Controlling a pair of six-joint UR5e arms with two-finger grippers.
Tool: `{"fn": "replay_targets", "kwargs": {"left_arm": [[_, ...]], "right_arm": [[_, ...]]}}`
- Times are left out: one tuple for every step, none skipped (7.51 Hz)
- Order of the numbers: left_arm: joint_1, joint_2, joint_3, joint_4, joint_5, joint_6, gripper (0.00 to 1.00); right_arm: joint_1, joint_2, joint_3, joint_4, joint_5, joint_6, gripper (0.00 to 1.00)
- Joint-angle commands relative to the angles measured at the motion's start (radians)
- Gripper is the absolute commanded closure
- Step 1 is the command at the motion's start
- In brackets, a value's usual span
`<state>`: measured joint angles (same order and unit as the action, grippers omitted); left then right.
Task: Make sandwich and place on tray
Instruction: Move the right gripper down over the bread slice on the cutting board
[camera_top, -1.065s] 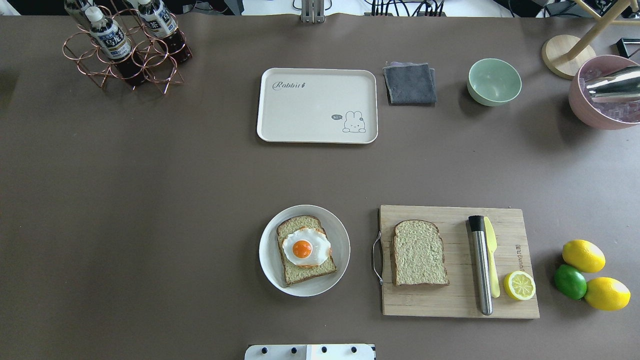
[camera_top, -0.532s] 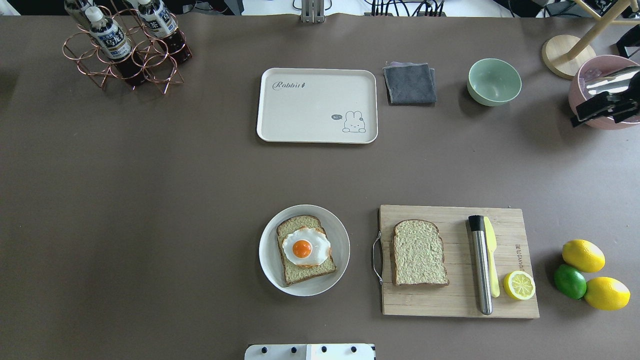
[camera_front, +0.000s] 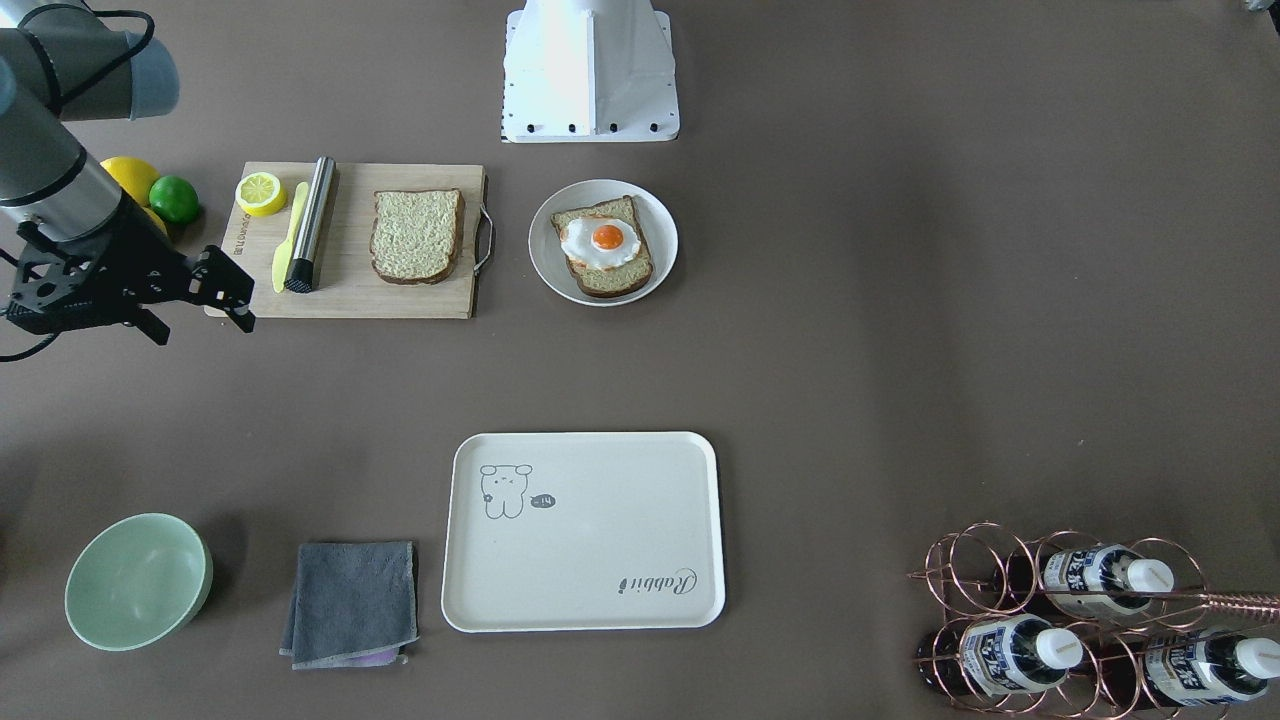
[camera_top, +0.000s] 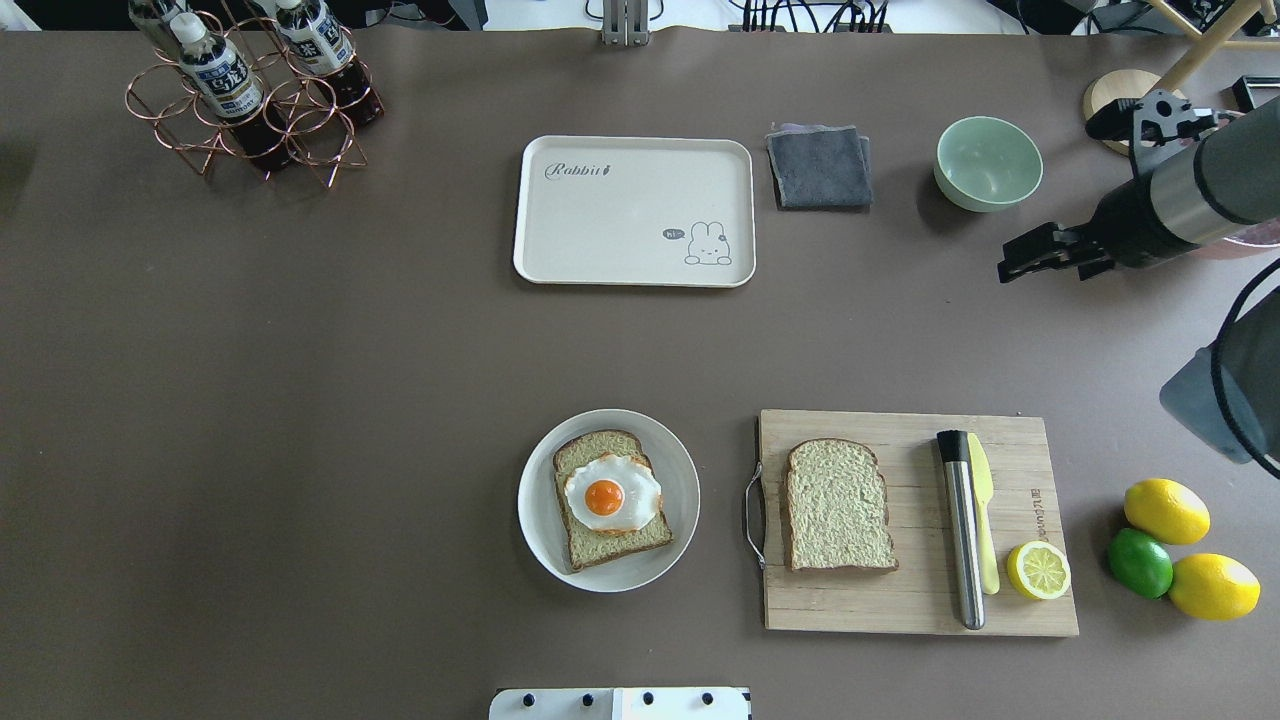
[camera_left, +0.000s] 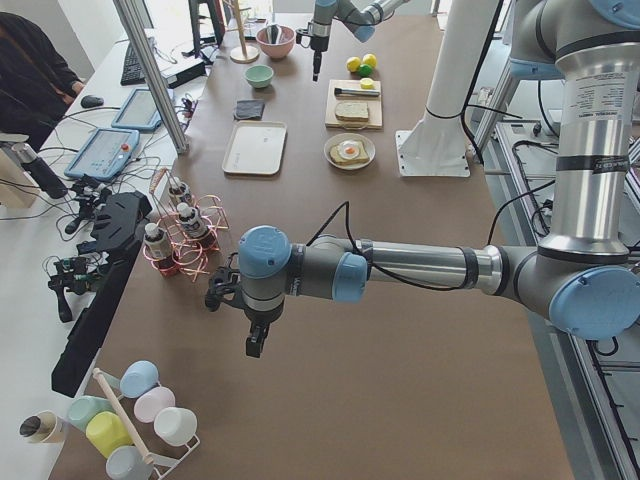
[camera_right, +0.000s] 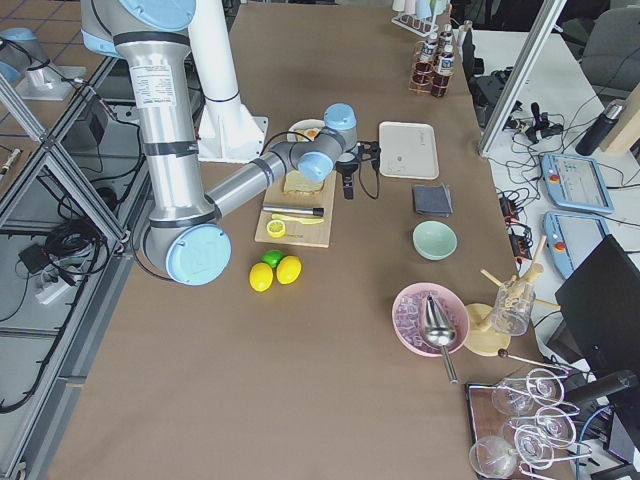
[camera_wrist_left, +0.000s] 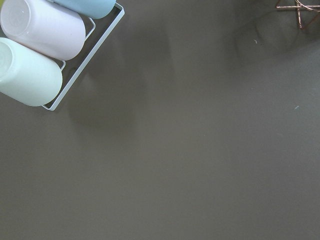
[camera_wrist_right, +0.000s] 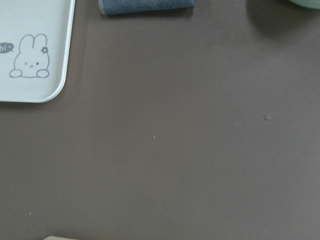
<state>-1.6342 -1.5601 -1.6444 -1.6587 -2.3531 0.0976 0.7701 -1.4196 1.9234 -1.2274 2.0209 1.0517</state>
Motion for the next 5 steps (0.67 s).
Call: {"fn": "replay_targets", "kwargs": {"left_arm": [[-0.001, 0.000, 0.000, 0.000, 0.000, -0.001, 0.02], [0.000, 0.000, 0.001, 0.000, 0.000, 0.001, 0.02], [-0.001, -0.001, 0.002, 0.000, 0.000, -0.001, 0.02], [0.000, -0.003, 0.002, 0.000, 0.000, -0.001, 0.02], [0.001, -0.003, 0.000, 0.000, 0.000, -0.001, 0.02]], "right_arm": [[-0.101, -0.007, 0.035, -0.004, -0.022, 0.114, 0.00], [-0.154, -0.007, 0.049, -0.003, -0.054, 0.161, 0.00], [-0.229, -0.007, 0.055, 0.002, -0.120, 0.229, 0.00], [-0.276, -0.009, 0.062, 0.003, -0.157, 0.252, 0.00], [-0.302, -0.019, 0.063, 0.005, -0.165, 0.261, 0.00]]}}
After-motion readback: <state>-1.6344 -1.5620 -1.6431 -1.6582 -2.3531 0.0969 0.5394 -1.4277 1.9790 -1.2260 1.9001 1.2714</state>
